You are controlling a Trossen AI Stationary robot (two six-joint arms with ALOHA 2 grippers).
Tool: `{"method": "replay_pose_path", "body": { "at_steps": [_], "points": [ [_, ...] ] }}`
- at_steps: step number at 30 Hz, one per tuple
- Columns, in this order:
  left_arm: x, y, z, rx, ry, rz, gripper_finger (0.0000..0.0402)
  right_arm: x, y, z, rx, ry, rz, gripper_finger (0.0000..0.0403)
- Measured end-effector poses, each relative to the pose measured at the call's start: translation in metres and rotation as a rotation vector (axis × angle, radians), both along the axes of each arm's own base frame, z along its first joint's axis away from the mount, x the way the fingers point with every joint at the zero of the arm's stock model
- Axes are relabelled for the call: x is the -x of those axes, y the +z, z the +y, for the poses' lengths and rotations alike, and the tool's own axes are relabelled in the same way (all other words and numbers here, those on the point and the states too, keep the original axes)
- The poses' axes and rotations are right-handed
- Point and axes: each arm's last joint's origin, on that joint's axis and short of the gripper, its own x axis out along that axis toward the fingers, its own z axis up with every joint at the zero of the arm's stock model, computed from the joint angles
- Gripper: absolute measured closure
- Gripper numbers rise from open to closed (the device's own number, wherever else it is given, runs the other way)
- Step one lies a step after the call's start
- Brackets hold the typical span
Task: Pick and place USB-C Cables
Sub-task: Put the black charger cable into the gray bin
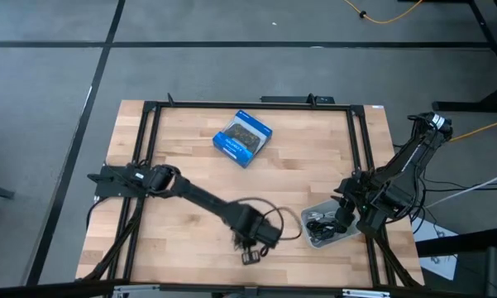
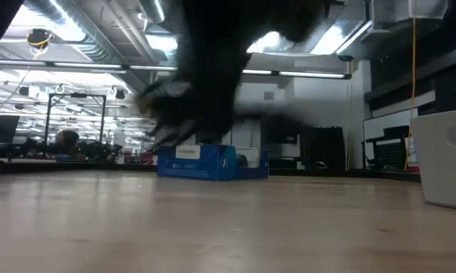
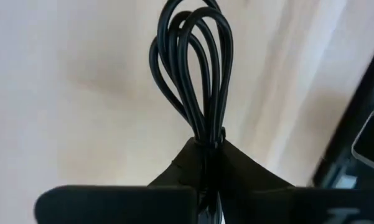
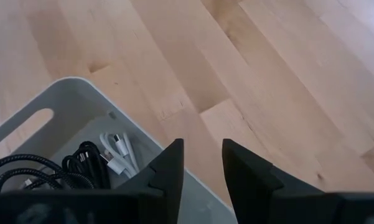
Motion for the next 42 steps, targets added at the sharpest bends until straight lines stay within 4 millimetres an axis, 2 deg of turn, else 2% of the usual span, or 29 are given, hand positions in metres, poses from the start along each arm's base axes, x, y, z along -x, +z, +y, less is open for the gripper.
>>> {"method": "replay_pose_path", "body": {
  "at_steps": [6,9,14,20,26,32,42],
  "points": [
    [-0.024,0.069,0.037,-0.217,-0.048,-0.293,0.0383,0.002,0.000,-0.002,0.028,0.000,0.019,0.0289],
    [-0.043,0.085,0.053,-0.244,-0.092,-0.489,0.0383,0.003,0.000,-0.004,0.041,-0.002,0.029,0.0289],
    [-0.063,0.093,0.073,-0.300,-0.168,-0.671,0.0383,0.001,0.001,-0.004,0.076,0.000,-0.027,0.0289],
    [-0.067,0.089,0.086,-0.336,-0.171,-0.659,0.0383,-0.005,0.005,0.004,0.199,0.151,-0.155,0.0303],
    [-0.068,0.091,0.088,-0.450,-0.168,-0.661,0.0383,-0.017,0.013,0.020,0.208,0.230,-0.315,0.0306],
    [-0.069,0.091,0.091,-0.483,-0.168,-0.666,0.0383,-0.027,0.022,0.028,0.285,0.294,-0.405,0.0284],
    [-0.071,0.094,0.091,-0.520,-0.181,-0.695,0.0383,-0.041,0.024,0.019,0.256,0.181,-0.431,0.0222]
  ]
}}
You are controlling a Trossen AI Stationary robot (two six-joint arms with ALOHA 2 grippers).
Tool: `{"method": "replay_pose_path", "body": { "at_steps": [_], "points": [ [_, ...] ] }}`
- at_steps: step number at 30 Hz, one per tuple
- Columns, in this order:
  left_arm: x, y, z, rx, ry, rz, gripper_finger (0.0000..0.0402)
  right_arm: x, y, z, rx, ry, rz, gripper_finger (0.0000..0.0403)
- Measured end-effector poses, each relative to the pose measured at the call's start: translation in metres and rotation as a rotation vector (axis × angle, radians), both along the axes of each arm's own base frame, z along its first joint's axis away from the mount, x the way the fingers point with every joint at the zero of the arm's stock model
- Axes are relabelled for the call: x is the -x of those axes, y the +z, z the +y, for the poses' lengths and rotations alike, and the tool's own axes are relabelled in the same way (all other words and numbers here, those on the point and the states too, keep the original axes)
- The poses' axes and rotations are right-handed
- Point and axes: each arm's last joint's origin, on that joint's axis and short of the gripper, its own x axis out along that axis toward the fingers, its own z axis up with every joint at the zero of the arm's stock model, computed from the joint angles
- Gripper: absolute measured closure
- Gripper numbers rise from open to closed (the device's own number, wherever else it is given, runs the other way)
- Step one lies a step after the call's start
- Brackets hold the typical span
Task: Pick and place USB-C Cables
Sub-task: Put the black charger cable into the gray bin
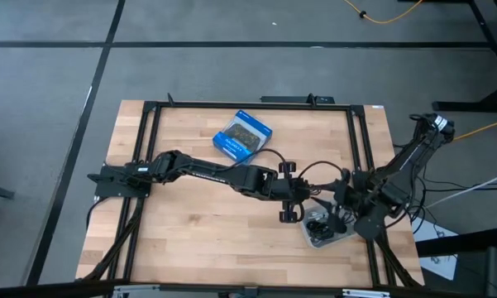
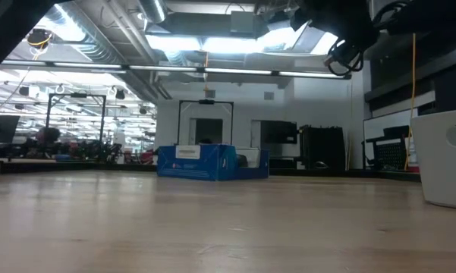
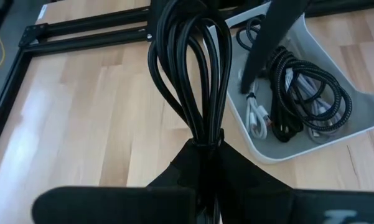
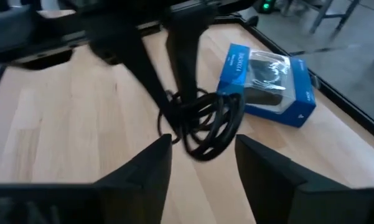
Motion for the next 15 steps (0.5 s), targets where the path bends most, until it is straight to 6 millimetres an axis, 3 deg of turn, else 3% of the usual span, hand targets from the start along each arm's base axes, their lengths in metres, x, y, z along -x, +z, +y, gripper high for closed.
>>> {"method": "replay_pose_path", "body": {
  "at_steps": [9,12,15],
  "points": [
    [0.000,-0.002,-0.002,-0.001,-0.002,0.001,0.0383,-0.011,0.003,-0.006,-0.025,-0.056,-0.036,0.0224],
    [0.000,-0.004,-0.002,0.001,-0.001,0.009,0.0383,-0.012,0.003,-0.007,-0.039,-0.052,-0.025,0.0253],
    [0.000,-0.004,-0.002,0.001,-0.001,0.008,0.0370,-0.012,0.003,-0.007,-0.053,-0.039,-0.014,0.0308]
  ]
}}
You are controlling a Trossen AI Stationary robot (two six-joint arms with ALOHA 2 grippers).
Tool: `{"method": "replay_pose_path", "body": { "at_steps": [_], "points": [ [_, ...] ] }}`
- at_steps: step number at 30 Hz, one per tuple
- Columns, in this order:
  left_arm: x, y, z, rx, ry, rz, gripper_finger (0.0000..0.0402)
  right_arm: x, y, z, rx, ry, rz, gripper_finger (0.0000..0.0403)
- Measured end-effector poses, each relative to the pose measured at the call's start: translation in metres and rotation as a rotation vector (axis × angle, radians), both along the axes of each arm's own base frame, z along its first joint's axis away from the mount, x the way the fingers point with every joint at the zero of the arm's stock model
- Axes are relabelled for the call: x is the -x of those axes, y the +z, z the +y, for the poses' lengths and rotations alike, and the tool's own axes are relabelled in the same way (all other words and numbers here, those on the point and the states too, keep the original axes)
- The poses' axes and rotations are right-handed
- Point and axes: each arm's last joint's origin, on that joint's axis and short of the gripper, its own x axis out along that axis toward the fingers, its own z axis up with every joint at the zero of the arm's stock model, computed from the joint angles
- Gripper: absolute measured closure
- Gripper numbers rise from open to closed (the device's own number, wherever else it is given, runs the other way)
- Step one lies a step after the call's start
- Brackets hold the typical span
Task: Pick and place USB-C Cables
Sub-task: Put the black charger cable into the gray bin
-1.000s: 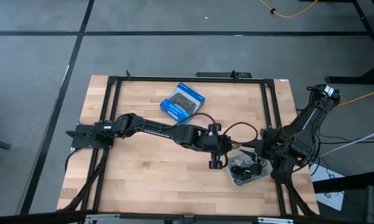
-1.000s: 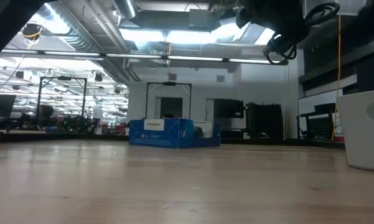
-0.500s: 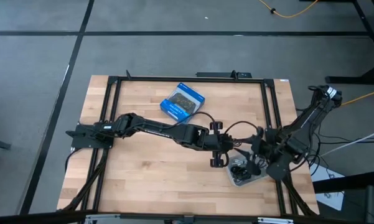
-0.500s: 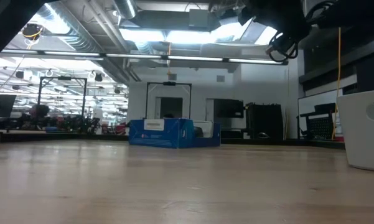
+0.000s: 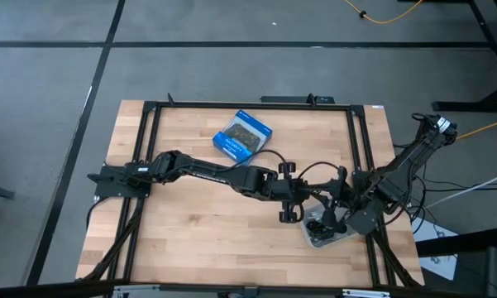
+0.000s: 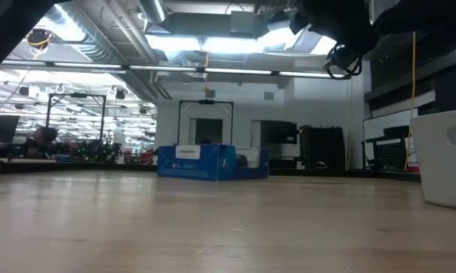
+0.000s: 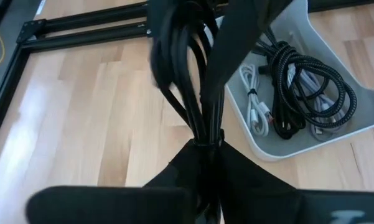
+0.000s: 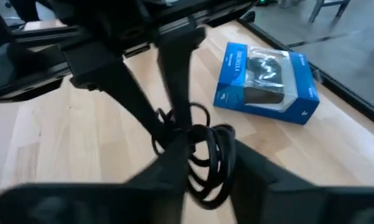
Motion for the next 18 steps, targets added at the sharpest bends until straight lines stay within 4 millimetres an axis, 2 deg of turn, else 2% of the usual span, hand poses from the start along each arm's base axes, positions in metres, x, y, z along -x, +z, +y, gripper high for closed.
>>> {"method": "replay_pose_path", "body": {
  "at_steps": [2,4,10,15,18],
  "points": [
    [0.000,0.000,0.000,-0.006,0.006,0.000,0.0349,0.000,0.000,0.000,-0.007,0.012,0.011,0.0363],
    [0.000,0.000,0.000,-0.019,0.017,-0.004,0.0330,0.000,-0.001,0.000,0.015,0.027,0.025,0.0387],
    [0.006,0.005,-0.004,-0.059,0.009,0.021,0.0302,0.001,-0.001,0.000,0.021,0.028,0.031,0.0392],
    [0.024,0.018,-0.005,-0.124,0.058,0.080,0.0297,0.002,0.008,0.000,0.009,0.053,0.069,0.0392],
    [0.035,0.026,-0.007,-0.168,0.112,0.109,0.0296,0.004,0.017,0.004,-0.081,0.123,0.135,0.0392]
  ]
}}
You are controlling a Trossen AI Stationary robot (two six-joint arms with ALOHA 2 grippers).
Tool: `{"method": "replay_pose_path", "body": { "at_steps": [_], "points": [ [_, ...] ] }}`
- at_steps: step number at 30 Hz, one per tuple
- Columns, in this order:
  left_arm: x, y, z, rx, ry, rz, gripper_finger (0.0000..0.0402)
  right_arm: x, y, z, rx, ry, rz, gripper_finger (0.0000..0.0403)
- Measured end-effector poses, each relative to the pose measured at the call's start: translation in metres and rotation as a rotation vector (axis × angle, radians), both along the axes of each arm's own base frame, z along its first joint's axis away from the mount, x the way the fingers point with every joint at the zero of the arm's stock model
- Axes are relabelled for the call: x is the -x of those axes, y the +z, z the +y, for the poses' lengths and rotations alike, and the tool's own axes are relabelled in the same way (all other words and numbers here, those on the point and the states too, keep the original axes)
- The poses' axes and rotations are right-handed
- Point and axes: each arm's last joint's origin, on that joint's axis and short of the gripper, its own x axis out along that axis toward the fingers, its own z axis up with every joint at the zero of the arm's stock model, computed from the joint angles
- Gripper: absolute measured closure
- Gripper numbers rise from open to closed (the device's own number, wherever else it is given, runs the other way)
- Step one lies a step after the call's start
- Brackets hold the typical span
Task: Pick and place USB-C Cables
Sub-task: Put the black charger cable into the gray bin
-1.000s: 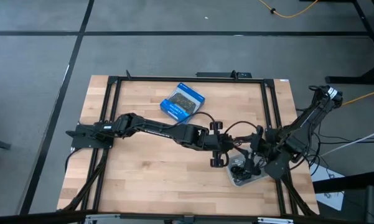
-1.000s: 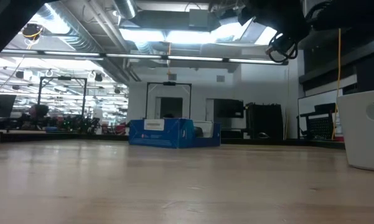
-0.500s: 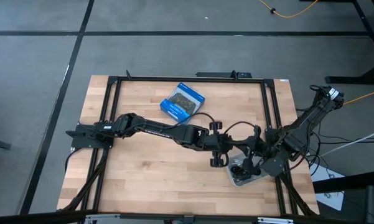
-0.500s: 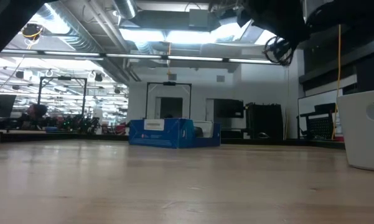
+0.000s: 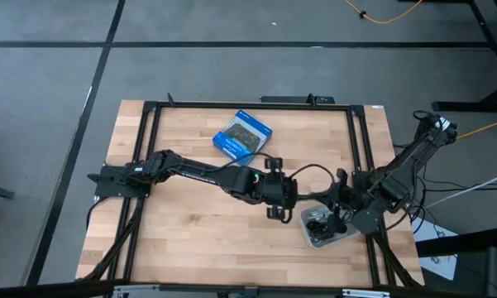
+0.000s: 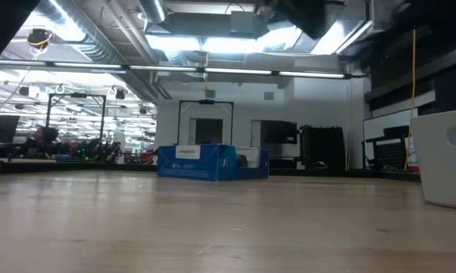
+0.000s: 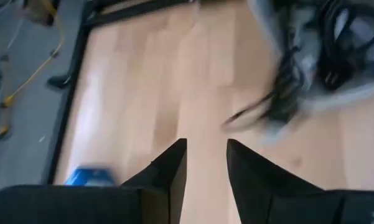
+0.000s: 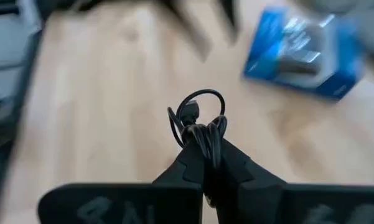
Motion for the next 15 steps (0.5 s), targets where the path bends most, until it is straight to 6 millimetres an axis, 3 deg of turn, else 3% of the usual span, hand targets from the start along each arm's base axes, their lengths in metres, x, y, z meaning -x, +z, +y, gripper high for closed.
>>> {"method": "replay_pose_path", "body": {
  "at_steps": [4,9,15],
  "points": [
    [0.016,0.014,0.002,-0.025,0.058,0.020,0.0295,0.009,0.003,0.002,-0.150,0.042,0.170,0.0392],
    [0.024,0.010,0.005,-0.039,0.097,0.098,0.0295,0.027,-0.003,-0.002,-0.301,-0.064,0.391,0.0392],
    [0.030,0.010,0.008,-0.024,0.159,0.115,0.0295,0.033,0.003,0.003,-0.351,-0.042,0.426,0.0392]
  ]
}}
